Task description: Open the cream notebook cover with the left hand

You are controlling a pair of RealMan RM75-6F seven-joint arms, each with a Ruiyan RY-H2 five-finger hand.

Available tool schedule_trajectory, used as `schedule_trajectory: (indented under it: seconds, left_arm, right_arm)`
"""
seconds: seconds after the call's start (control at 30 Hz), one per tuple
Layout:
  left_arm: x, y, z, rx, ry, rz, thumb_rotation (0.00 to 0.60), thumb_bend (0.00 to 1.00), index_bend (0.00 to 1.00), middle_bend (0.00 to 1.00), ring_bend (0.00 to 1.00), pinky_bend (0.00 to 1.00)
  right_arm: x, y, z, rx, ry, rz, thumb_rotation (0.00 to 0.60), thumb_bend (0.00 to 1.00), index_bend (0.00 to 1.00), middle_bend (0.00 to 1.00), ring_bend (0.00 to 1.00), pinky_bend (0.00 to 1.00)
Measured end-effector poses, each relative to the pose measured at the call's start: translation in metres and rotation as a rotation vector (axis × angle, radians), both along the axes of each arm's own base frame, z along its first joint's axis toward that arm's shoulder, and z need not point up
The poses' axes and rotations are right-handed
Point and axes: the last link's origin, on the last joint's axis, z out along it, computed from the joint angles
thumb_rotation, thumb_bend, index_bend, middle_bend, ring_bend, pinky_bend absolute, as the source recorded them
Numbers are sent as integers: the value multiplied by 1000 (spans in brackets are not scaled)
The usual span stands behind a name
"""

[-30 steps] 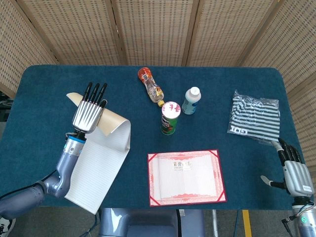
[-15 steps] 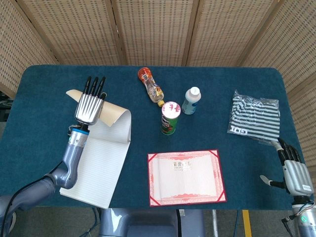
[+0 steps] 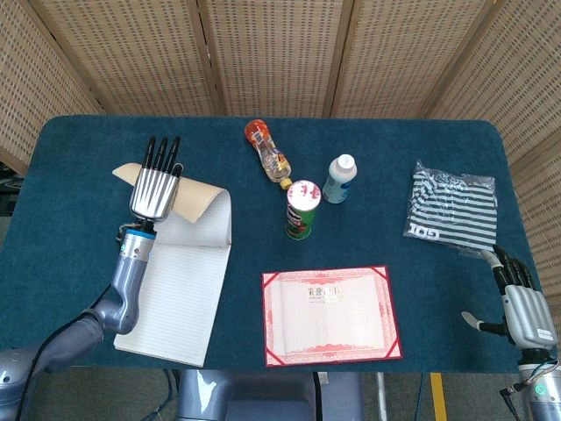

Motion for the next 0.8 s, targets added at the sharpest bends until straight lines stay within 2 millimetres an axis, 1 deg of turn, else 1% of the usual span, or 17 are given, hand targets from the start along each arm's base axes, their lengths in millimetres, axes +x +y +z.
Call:
schedule_trajectory:
  seconds: [0.1, 0.2, 0.37, 0.57, 0.6, 0.63, 0.77, 0.8]
  left_arm:
    - [-4, 2, -1, 11, 22, 23, 600, 422, 121, 0, 0, 0]
    - [-5, 2, -2, 19, 15, 31, 600, 412, 67, 0, 0, 0]
    - [-10, 3, -1, 37, 30, 38, 600, 402, 45, 0, 0, 0]
    - [-15, 2, 0, 43, 35, 50, 600, 402, 45, 0, 0, 0]
    - [-15, 2, 0, 42, 32, 51, 600, 389, 45, 0, 0, 0]
    - [-16, 2, 0, 41, 28, 51, 600, 368, 45, 0, 0, 0]
    - [-17, -1, 3, 30, -7, 52, 600, 113, 45, 0, 0, 0]
    - [-17, -2, 4, 27, -19, 50, 600, 67, 45, 0, 0, 0]
  right_arm:
    - [0, 0, 0, -1, -2, 0, 600, 51, 30, 0, 0, 0]
    - [0, 0, 0, -1, -2, 1, 600, 51, 30, 0, 0, 0]
    - [0, 1, 0, -2, -4, 2, 600, 48, 30, 0, 0, 0]
    - [0, 1, 0, -2, -6, 1, 600, 47, 30, 0, 0, 0]
    - [0, 1, 0, -3, -6, 1, 600, 46, 30, 0, 0, 0]
    - [0, 1, 1, -3, -5, 0, 600, 47, 30, 0, 0, 0]
    - [0, 1, 1, -1, -2, 0, 600, 46, 30, 0, 0, 0]
    - [0, 1, 1, -1, -1, 1, 600, 47, 30, 0, 0, 0]
